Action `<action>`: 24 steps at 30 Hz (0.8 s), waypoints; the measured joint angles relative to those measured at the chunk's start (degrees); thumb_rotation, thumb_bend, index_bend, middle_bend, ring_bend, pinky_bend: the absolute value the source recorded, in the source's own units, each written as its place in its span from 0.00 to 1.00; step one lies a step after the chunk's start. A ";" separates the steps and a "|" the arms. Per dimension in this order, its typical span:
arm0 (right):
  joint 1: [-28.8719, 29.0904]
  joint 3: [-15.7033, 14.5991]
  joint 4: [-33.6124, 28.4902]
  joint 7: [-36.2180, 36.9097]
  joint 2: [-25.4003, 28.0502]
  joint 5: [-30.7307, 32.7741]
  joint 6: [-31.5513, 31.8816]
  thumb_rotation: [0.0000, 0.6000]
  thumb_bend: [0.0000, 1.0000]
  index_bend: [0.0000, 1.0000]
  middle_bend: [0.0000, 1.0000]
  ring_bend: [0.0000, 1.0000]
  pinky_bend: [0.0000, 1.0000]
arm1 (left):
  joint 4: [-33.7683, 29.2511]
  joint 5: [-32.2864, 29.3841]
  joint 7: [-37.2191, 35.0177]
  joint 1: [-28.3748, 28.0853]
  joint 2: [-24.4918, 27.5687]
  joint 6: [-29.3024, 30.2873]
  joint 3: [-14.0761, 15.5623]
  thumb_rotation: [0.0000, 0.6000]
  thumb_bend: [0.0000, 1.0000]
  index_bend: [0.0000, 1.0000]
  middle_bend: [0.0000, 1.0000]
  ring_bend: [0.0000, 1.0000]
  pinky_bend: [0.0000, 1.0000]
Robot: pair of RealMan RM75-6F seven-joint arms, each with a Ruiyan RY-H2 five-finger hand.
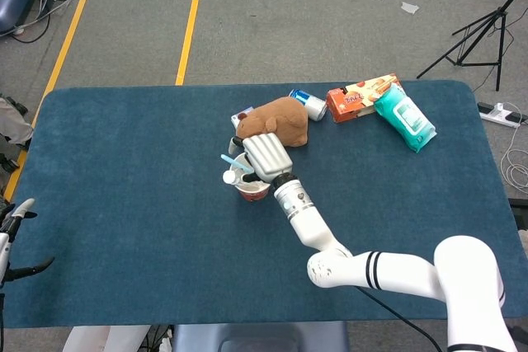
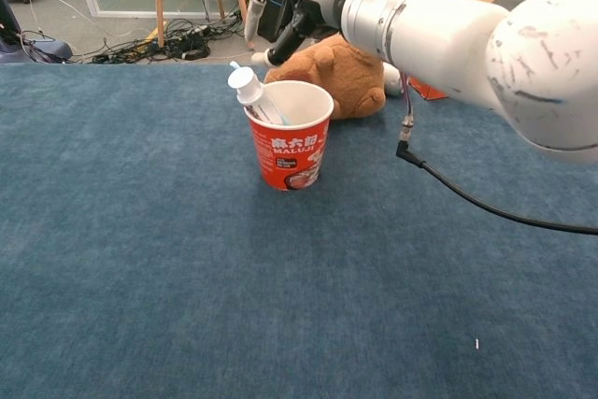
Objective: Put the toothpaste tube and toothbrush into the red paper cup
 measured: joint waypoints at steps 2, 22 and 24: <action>-0.40 -0.17 -0.91 0.07 0.56 -0.52 0.39 1.00 0.21 0.43 1.00 1.00 1.00 | 0.02 0.08 0.09 -0.02 -0.05 -0.09 0.10 1.00 0.00 0.07 0.27 0.09 0.11; -14.83 -12.29 -23.74 -10.69 23.21 -9.16 13.23 1.00 0.06 0.28 0.96 0.83 1.00 | 0.32 -0.41 3.41 -0.83 -1.59 -1.46 0.31 1.00 0.00 0.07 0.27 0.09 0.11; -16.93 -14.80 -25.78 -12.66 26.25 -9.14 14.04 1.00 0.05 0.26 0.89 0.77 1.00 | 0.42 -0.18 3.76 -0.89 -1.93 -1.40 0.39 1.00 0.00 0.07 0.27 0.09 0.11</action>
